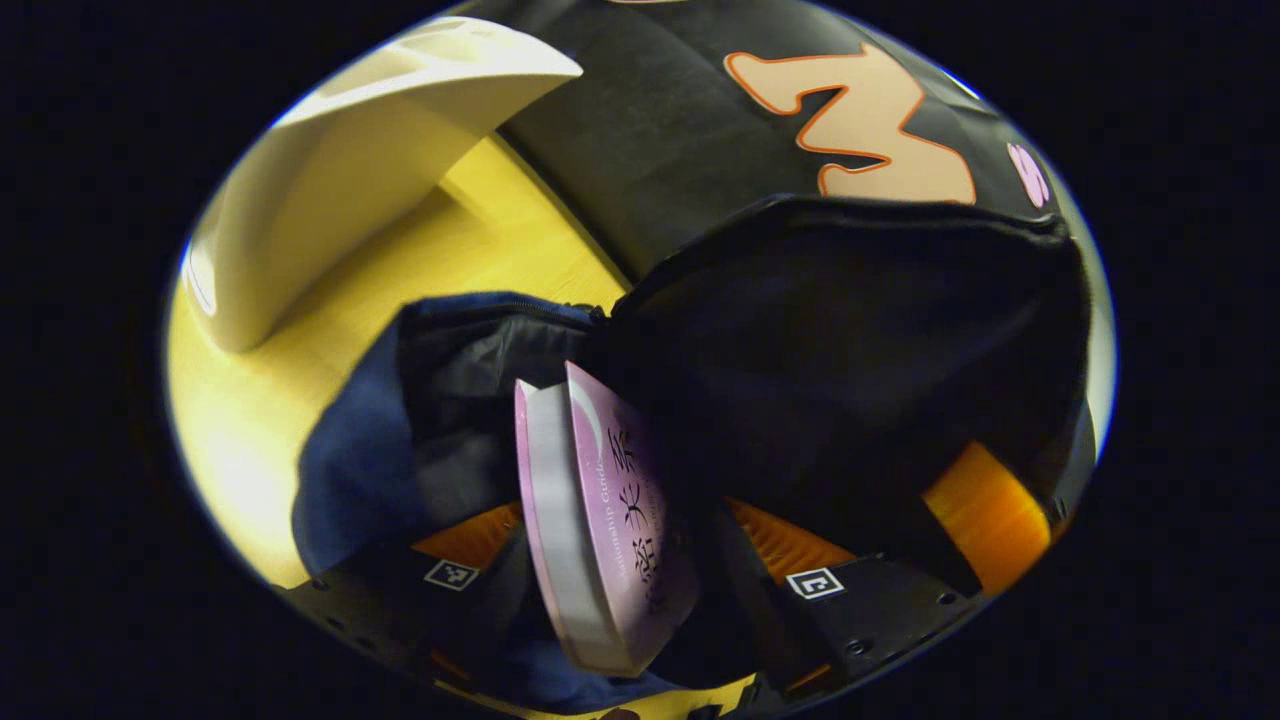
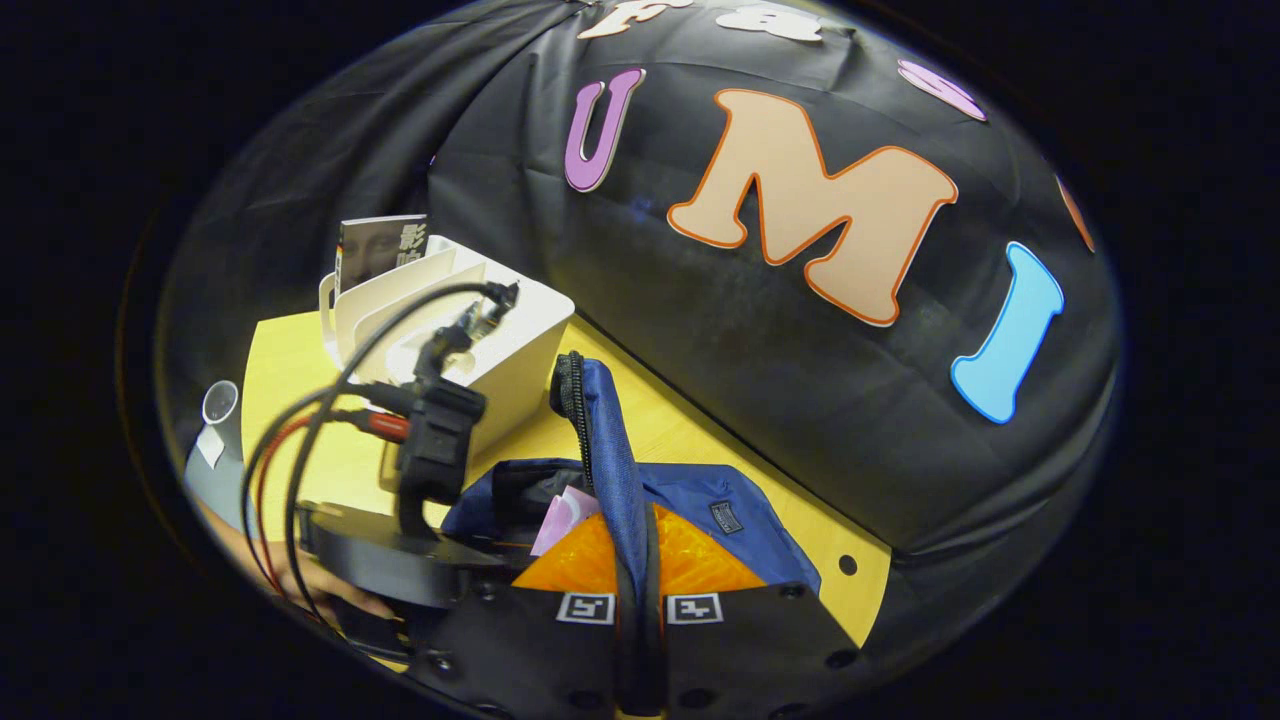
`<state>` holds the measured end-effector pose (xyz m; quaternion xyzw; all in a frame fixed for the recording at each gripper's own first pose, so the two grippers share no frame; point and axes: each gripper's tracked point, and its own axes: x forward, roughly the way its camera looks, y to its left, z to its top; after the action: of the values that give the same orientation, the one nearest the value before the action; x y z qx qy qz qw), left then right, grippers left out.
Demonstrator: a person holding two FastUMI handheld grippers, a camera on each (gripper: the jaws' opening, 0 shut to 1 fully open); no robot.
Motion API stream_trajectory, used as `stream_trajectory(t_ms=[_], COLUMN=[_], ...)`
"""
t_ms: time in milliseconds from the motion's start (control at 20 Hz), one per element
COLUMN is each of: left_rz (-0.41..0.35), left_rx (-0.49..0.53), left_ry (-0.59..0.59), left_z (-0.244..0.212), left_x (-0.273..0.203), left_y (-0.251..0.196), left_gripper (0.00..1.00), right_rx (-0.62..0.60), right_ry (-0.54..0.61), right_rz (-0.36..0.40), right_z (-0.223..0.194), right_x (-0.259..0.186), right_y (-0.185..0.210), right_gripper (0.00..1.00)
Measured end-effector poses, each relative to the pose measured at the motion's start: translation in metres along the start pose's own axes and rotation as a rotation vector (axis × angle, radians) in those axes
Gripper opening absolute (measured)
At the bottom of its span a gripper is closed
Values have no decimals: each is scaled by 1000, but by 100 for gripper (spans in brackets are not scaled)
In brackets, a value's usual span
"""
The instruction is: Open the schoolbag, grab two books from the bookshelf and put them into the schoolbag.
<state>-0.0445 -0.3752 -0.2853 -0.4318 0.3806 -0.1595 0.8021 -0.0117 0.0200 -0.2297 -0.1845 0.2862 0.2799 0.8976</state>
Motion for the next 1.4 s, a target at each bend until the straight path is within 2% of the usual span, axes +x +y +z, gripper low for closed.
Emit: stream_trajectory(t_ms=[150,500,750,1100,1400], left_rz=[8,10,43,60,114], left_rx=[127,227,316,285,295], left_ry=[-51,-195,-291,-386,-447], left_z=[24,98,164,244,308], left_x=[-36,-110,-162,-212,-248], left_y=[-7,-25,-22,-3,28], left_gripper=[95,95,94,94,94], right_rx=[26,25,33,39,39], right_ry=[4,10,19,31,46], right_rz=[-10,-36,-63,-112,-146], right_z=[0,2,3,5,7], right_x=[2,5,7,11,13], right_y=[-4,-5,-7,-9,-2], right_gripper=[5,5,5,5,5])
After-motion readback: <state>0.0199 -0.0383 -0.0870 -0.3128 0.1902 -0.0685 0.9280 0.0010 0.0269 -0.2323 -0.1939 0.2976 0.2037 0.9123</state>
